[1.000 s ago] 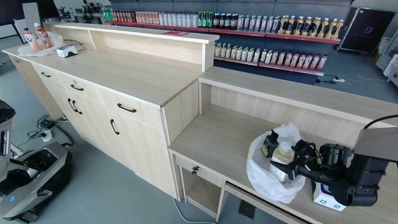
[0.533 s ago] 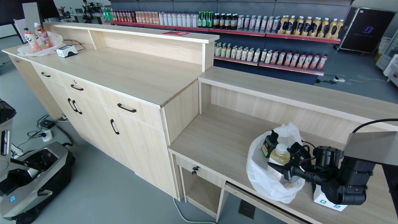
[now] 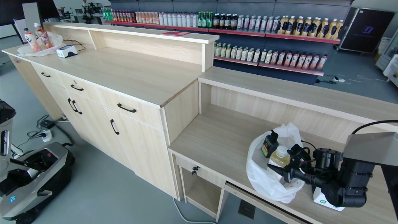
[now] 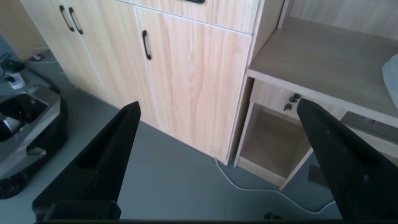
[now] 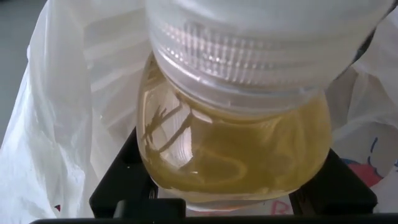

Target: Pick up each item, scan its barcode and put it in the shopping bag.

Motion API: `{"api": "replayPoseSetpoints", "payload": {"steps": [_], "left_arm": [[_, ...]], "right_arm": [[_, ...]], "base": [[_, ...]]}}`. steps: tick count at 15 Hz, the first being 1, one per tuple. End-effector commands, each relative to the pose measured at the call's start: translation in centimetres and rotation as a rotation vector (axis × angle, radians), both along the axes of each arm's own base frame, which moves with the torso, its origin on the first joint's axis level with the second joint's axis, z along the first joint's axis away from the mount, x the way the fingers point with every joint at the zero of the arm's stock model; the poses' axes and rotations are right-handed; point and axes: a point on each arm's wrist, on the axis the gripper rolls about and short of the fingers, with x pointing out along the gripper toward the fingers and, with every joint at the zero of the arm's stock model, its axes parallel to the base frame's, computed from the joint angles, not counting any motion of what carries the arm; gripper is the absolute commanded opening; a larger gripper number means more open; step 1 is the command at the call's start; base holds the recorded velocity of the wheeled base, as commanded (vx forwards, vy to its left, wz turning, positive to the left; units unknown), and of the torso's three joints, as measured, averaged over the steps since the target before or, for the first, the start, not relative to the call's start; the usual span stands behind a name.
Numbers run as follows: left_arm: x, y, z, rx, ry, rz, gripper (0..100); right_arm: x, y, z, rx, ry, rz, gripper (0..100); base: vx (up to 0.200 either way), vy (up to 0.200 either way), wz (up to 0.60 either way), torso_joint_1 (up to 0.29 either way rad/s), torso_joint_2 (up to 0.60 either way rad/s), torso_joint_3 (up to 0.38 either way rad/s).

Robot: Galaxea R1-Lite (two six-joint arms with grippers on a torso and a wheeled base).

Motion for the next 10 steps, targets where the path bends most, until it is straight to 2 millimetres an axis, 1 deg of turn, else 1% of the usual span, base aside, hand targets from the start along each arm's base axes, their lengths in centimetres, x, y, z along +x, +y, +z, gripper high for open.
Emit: {"api": "replayPoseSetpoints", "payload": {"steps": [1, 2, 3, 6, 7, 8, 9, 10], "left_arm": [[0.0, 0.0, 0.0, 0.0, 0.0, 0.0, 100], [0.0, 0.0, 0.0, 0.0, 0.0, 0.0, 100], [0.0, 0.0, 0.0, 0.0, 0.0, 0.0, 100], [0.0, 0.0, 0.0, 0.0, 0.0, 0.0, 100], [0.0, 0.0, 0.0, 0.0, 0.0, 0.0, 100], [0.0, 0.0, 0.0, 0.0, 0.0, 0.0, 100], [0.0, 0.0, 0.0, 0.0, 0.0, 0.0, 100], [0.0, 0.0, 0.0, 0.0, 0.0, 0.0, 100]], "right_arm": [[-0.4, -0.5, -0.2, 0.0, 0.011, -0.014, 0], [-0.7, -0.6, -0.3, 0.001, 0.02, -0.02, 0], [-0.8, -1.0, -0.2, 0.001, 0.019, -0.029, 100], [-0.7, -1.1, 0.9, 0.0, -0.008, -0.033, 100], [-0.7, -1.1, 2.6, 0.01, -0.034, -0.038, 100], [-0.9, -1.1, 3.2, 0.016, -0.039, -0.04, 100], [-1.5, -0.9, 4.7, 0.037, -0.038, -0.047, 100], [-2.7, -0.9, 6.9, 0.044, -0.036, -0.051, 100]], "base": [[0.0, 0.0, 0.0, 0.0, 0.0, 0.0], [0.0, 0.0, 0.0, 0.0, 0.0, 0.0], [0.0, 0.0, 0.0, 0.0, 0.0, 0.0], [0.0, 0.0, 0.0, 0.0, 0.0, 0.0], [0.0, 0.0, 0.0, 0.0, 0.0, 0.0], [0.0, 0.0, 0.0, 0.0, 0.0, 0.0], [0.0, 0.0, 0.0, 0.0, 0.0, 0.0], [0.0, 0.0, 0.0, 0.0, 0.0, 0.0]]}}
